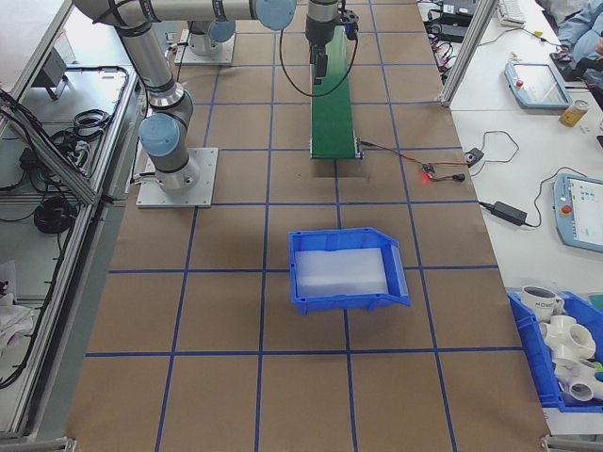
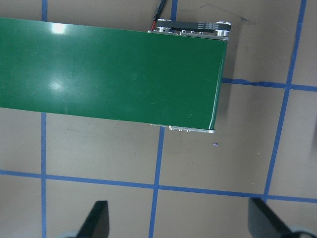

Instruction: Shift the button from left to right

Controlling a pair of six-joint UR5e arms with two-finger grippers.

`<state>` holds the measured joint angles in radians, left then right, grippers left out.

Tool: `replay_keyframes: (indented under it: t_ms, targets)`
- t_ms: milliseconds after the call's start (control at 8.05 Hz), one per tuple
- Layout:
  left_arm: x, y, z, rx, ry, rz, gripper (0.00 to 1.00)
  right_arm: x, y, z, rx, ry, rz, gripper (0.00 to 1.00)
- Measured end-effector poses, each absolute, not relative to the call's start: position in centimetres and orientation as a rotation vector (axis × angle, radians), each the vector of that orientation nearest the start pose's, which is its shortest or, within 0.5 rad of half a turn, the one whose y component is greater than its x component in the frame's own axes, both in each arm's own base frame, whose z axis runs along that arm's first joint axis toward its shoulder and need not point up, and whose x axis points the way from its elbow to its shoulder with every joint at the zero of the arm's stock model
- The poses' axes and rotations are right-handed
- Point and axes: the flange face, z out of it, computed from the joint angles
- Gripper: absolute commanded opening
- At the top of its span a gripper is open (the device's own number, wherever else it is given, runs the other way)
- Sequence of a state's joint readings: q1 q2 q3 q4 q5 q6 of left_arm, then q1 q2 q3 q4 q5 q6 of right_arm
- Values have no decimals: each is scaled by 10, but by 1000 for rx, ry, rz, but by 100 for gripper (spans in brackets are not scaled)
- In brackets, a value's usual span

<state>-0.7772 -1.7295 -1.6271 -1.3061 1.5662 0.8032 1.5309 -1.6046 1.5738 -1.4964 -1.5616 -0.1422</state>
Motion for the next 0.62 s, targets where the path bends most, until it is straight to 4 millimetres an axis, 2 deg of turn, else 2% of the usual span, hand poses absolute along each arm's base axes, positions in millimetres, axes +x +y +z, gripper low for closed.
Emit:
replay_keyframes:
  t_ms: [124,248,373,621]
  targets:
    - [345,-478,369,40,3138,-18,100,115,-478,496,-161,3124,65,100]
    - [376,-479,333,71,3145,-7,100,116,-478,496,-160,3123,64,100]
    - [393,-482,301,90,3147,0,100,116,-478,496,-161,3122,64,100]
    - [405,-487,262,100,3168,22,100,116,-477,497,-161,3121,62,100]
